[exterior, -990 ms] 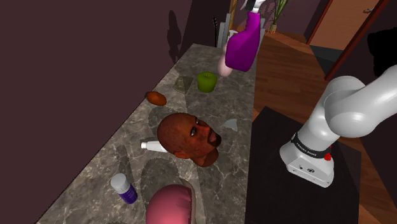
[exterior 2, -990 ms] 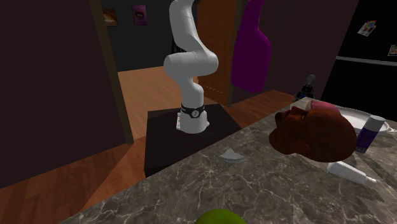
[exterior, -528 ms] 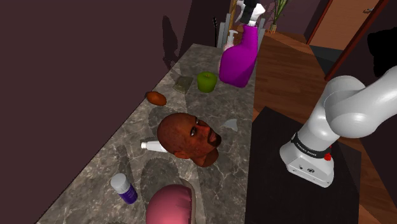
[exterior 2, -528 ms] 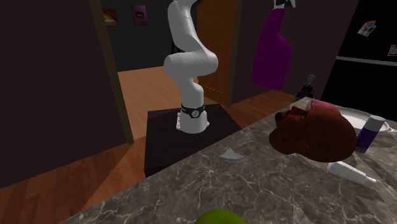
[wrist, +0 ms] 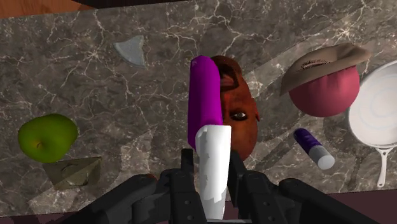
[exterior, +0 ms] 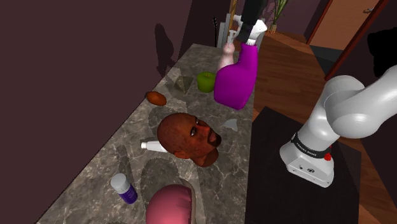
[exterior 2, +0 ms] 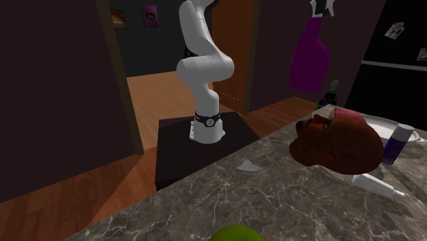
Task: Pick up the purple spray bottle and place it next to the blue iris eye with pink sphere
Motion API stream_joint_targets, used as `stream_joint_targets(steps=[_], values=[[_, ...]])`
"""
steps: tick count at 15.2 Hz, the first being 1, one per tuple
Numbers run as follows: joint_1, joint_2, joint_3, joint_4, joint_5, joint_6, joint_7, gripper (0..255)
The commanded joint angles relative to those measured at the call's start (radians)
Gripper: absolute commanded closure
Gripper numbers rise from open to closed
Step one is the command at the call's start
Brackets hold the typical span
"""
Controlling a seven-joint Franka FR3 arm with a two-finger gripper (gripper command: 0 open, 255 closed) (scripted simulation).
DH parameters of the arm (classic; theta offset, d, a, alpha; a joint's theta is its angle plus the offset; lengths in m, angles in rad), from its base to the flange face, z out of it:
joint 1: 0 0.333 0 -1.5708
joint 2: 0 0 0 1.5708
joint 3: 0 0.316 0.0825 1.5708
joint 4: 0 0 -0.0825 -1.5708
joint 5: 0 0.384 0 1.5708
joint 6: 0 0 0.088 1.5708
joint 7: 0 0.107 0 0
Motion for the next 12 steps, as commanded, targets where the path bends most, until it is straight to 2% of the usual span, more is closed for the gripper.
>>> stream_joint_targets(steps=[1, 7, 12], values=[[0.008, 0.013, 0.050, 0.005, 0.017, 0.014, 0.056, 255], [0.019, 0.083, 0.195, 0.069, 0.045, 0.034, 0.211, 255], [0.012, 0.177, 0.334, 0.155, 0.039, 0.051, 0.351, 255]])
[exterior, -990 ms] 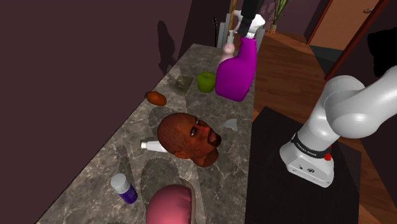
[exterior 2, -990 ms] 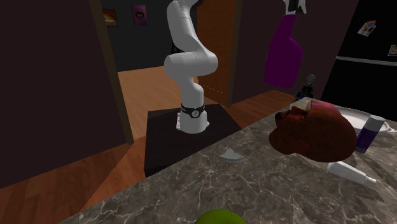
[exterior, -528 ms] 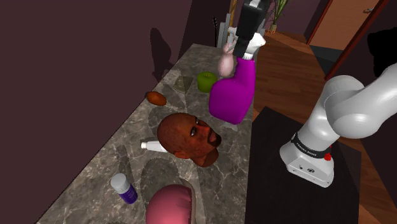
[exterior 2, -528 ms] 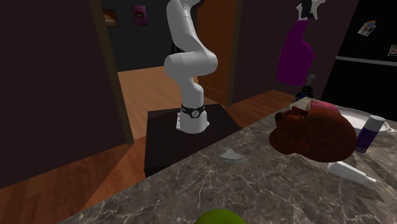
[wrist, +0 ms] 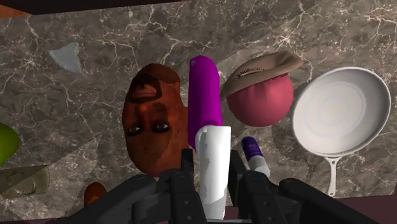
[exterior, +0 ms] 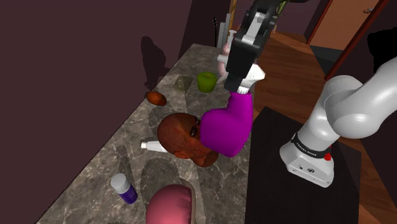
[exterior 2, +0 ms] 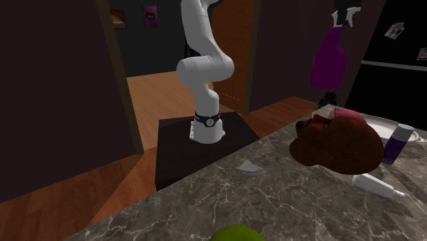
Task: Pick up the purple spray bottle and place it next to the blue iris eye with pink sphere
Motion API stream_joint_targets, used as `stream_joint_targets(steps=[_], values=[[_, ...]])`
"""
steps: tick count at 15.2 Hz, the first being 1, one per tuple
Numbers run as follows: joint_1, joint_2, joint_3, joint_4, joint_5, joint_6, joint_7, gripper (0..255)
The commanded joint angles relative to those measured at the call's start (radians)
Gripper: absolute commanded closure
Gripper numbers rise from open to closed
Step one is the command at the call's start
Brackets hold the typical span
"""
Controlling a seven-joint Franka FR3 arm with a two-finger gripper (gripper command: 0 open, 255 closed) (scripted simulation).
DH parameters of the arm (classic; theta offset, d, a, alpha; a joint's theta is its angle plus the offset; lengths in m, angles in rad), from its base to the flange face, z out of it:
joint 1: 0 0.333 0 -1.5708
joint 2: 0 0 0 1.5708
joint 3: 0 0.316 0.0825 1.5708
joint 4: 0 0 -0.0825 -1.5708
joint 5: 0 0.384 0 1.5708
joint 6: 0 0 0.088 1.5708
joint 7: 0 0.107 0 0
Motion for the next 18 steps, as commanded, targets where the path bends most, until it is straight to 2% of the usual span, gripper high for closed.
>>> stream_joint_targets(steps=[1, 4, 7, 9, 11, 12, 13, 16, 17, 18], values=[[-0.004, 0.045, 0.067, 0.038, -0.007, 0.009, 0.069, 255], [-0.019, 0.127, 0.169, 0.108, -0.041, 0.018, 0.166, 255], [-0.037, 0.237, 0.291, 0.191, -0.108, 0.021, 0.280, 255], [-0.044, 0.339, 0.388, 0.255, -0.187, 0.016, 0.374, 255], [-0.023, 0.478, 0.488, 0.330, -0.312, -0.003, 0.492, 255], [0.013, 0.561, 0.525, 0.372, -0.390, -0.021, 0.557, 255], [0.071, 0.641, 0.540, 0.418, -0.466, -0.045, 0.616, 255], [0.293, 0.825, 0.494, 0.574, -0.632, -0.121, 0.730, 255], [0.339, 0.854, 0.476, 0.609, -0.656, -0.135, 0.743, 255], [0.328, 0.846, 0.476, 0.586, -0.648, -0.117, 0.743, 255]])
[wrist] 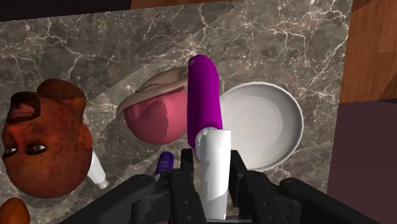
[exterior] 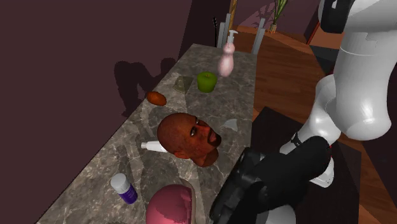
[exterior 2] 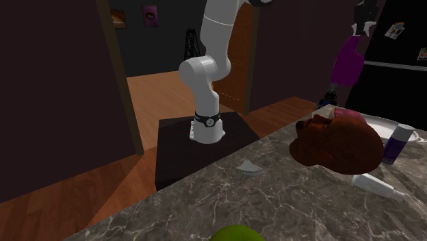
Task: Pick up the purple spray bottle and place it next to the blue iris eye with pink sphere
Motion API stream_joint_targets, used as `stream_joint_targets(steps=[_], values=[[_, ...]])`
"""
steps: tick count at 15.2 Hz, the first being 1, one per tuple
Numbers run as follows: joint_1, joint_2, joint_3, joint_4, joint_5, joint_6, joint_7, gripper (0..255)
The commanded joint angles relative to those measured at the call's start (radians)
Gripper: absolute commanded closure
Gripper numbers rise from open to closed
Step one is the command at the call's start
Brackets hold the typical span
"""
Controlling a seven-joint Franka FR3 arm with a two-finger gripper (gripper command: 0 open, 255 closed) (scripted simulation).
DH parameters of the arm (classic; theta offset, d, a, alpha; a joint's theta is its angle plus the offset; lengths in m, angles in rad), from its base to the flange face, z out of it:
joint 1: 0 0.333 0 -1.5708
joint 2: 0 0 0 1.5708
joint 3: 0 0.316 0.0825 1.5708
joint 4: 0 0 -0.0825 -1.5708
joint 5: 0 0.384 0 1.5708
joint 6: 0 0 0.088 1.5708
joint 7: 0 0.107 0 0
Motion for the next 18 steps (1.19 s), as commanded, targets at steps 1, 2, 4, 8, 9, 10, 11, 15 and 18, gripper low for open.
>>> stream_joint_targets(steps=[1, 2, 4, 8, 9, 10, 11, 15, 18], values=[[0.015, 0.014, -0.006, -0.009, -0.012, 0.014, 0.016, 255], [0.003, 0.008, -0.003, -0.031, -0.007, 0.031, 0.017, 255], [-0.019, -0.003, 0.003, -0.073, 0.003, 0.064, 0.019, 255], [-0.054, -0.020, 0.011, -0.150, 0.017, 0.127, 0.023, 255], [-0.062, -0.023, 0.012, -0.168, 0.020, 0.142, 0.025, 255], [-0.069, -0.026, 0.014, -0.185, 0.022, 0.157, 0.026, 255], [-0.076, -0.028, 0.015, -0.202, 0.024, 0.172, 0.028, 255], [-0.097, -0.035, 0.018, -0.265, 0.028, 0.228, 0.035, 255], [-0.108, -0.037, 0.018, -0.308, 0.027, 0.268, 0.042, 255]])
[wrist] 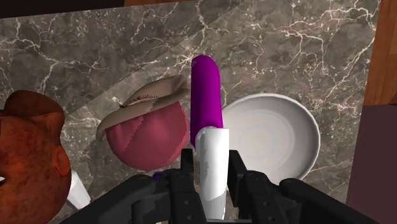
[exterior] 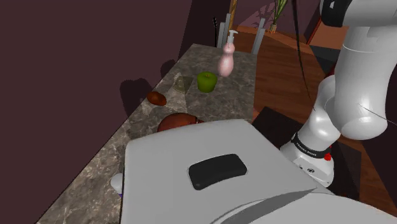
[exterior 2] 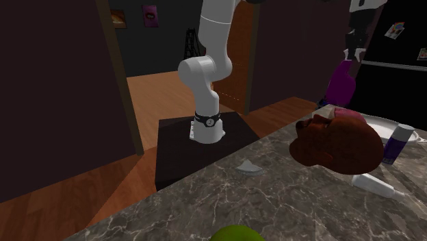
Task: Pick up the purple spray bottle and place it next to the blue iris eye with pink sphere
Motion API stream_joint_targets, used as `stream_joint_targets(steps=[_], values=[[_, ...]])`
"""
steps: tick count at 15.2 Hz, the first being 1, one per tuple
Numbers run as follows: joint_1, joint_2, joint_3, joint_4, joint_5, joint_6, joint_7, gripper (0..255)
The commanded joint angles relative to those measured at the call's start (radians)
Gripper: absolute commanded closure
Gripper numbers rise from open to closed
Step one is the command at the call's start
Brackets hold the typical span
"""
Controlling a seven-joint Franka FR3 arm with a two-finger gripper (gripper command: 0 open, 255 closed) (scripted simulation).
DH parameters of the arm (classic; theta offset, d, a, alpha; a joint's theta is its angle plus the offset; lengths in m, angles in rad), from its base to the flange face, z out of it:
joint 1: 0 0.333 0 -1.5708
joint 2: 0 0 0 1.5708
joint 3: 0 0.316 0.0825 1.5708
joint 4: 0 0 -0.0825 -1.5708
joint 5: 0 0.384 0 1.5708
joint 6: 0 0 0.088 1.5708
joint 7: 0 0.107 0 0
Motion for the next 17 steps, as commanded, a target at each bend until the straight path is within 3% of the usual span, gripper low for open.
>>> stream_joint_targets(steps=[1, 17], values=[[-0.005, 0.002, -0.001, -0.028, -0.003, 0.028, 0.006, 255], [-0.009, 0.044, -0.034, -0.205, -0.061, 0.215, 0.068, 255]])
